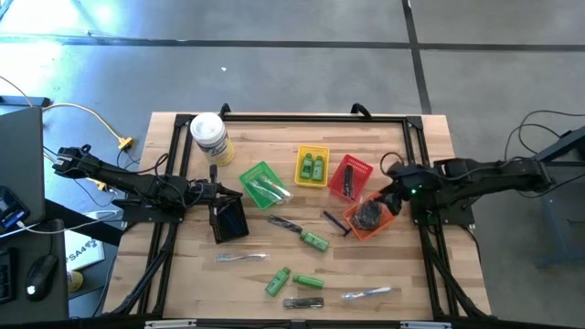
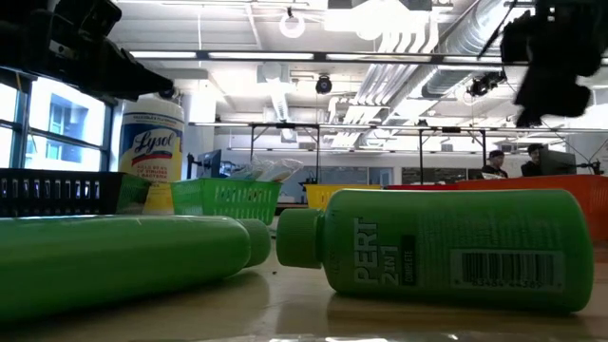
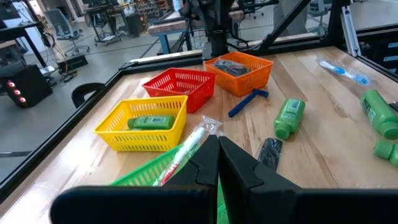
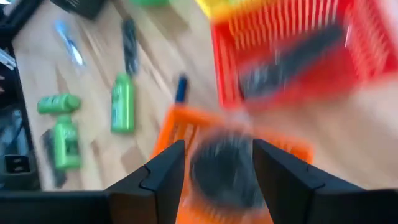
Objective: Pick & Place Travel size toiletries
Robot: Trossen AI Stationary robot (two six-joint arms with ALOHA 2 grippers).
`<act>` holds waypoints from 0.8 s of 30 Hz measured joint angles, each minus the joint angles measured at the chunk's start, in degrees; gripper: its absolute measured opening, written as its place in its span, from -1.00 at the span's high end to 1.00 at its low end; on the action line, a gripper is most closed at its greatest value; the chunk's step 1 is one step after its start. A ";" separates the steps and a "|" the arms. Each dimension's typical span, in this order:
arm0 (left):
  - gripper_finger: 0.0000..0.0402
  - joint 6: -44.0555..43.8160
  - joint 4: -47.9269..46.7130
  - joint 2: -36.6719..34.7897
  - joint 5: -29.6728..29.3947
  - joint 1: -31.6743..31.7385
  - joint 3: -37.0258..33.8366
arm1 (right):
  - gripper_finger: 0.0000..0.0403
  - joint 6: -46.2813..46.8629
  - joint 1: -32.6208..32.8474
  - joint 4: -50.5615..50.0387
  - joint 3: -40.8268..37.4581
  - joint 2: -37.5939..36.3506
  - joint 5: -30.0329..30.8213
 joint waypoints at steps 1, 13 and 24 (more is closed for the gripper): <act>0.99 0.12 0.00 0.00 -0.01 0.00 -0.02 | 0.11 -3.29 0.00 1.22 0.44 -0.32 1.59; 0.99 0.38 -0.07 0.00 0.01 0.00 -0.02 | 0.49 -39.20 2.30 28.33 -0.11 -11.22 6.56; 0.99 1.36 -1.49 0.02 0.05 0.00 -0.02 | 0.98 -46.85 4.63 46.64 -15.24 -20.97 1.77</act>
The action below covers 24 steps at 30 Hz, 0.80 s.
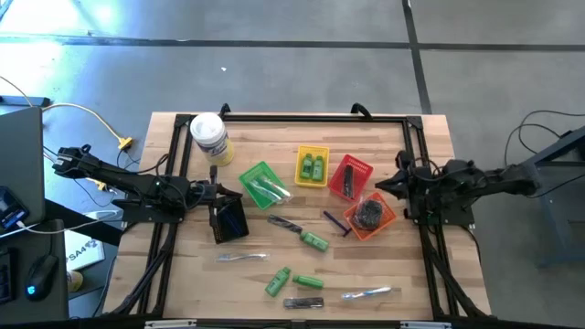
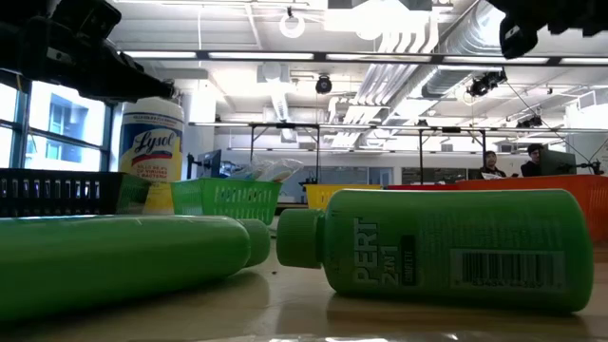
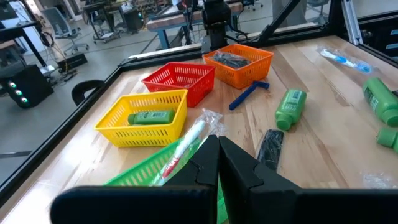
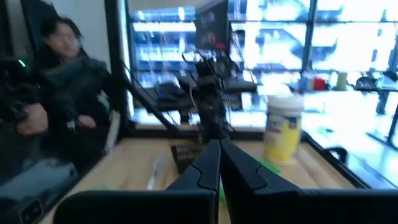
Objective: Pick & Place Travel size toiletries
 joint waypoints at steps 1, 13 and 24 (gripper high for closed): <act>0.99 0.11 0.15 0.00 0.00 0.00 0.00 | 0.98 0.00 0.02 2.91 -1.99 -0.40 -0.18; 0.99 2.22 1.44 -0.01 0.02 0.00 0.00 | 0.99 2.92 -0.26 6.06 -11.51 -3.68 -1.47; 0.99 2.94 1.51 -0.01 0.02 0.00 0.00 | 0.99 3.28 -0.26 14.64 -18.00 -3.67 0.13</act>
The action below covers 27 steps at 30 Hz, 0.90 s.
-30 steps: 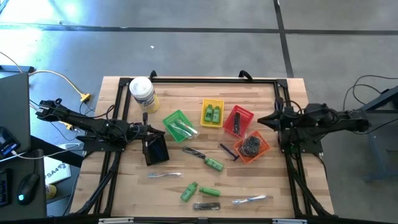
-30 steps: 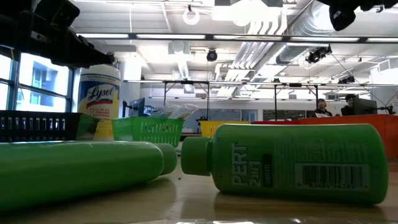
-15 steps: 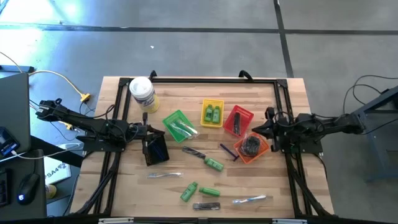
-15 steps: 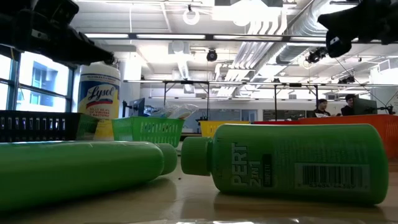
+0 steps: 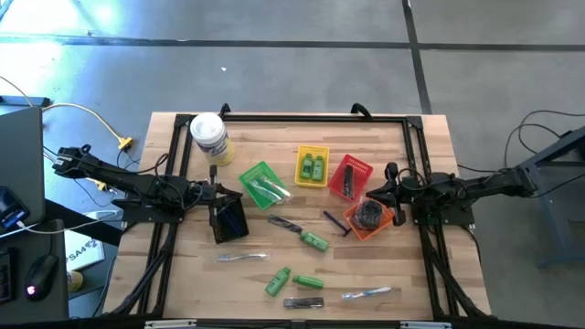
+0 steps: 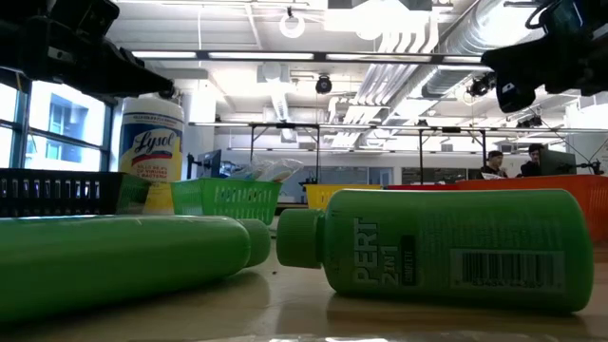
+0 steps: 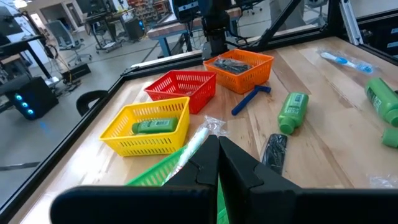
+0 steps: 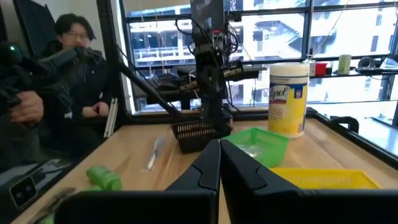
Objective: Pick & Place Travel size toiletries
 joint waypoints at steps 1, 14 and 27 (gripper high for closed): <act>0.99 -0.01 0.01 -0.01 0.00 -0.02 0.00 | 0.99 0.00 0.00 0.04 -0.03 0.01 0.00; 0.99 0.47 0.05 0.01 0.00 0.00 0.00 | 0.99 0.39 0.11 -2.68 -0.10 0.05 0.20; 0.99 0.30 0.62 -0.01 0.00 -0.01 0.00 | 0.99 0.59 0.11 -5.32 -0.12 0.55 5.41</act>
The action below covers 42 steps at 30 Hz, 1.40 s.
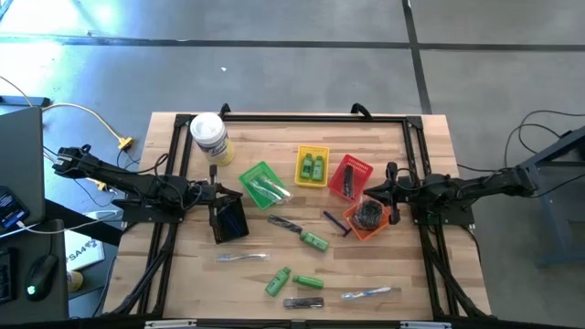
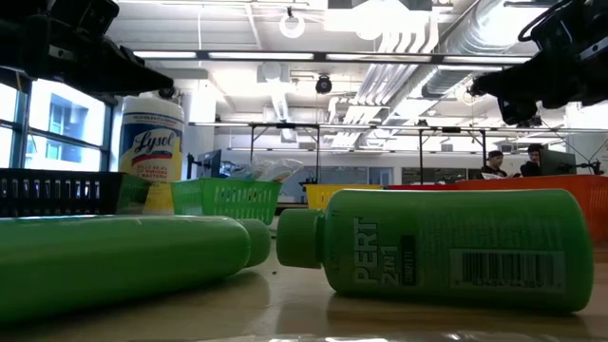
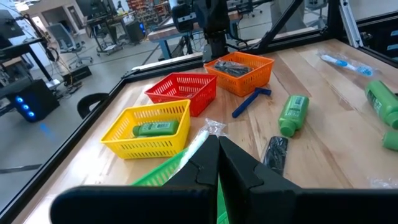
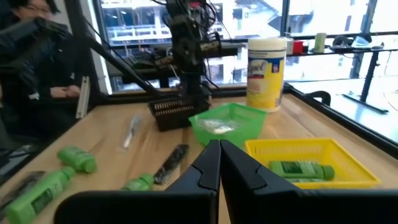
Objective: Pick & Place Travel size toiletries
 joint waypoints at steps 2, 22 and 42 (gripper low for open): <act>0.99 -0.10 0.00 0.00 0.00 -0.01 0.00 | 0.99 0.05 0.00 -0.14 -0.02 0.42 0.45; 0.99 -0.74 2.36 0.02 0.00 -0.01 0.00 | 0.99 0.46 0.01 -0.13 -0.09 1.50 -4.15; 0.99 -0.14 2.88 0.00 -0.01 0.00 0.00 | 0.99 7.60 0.03 7.46 0.39 7.43 -8.94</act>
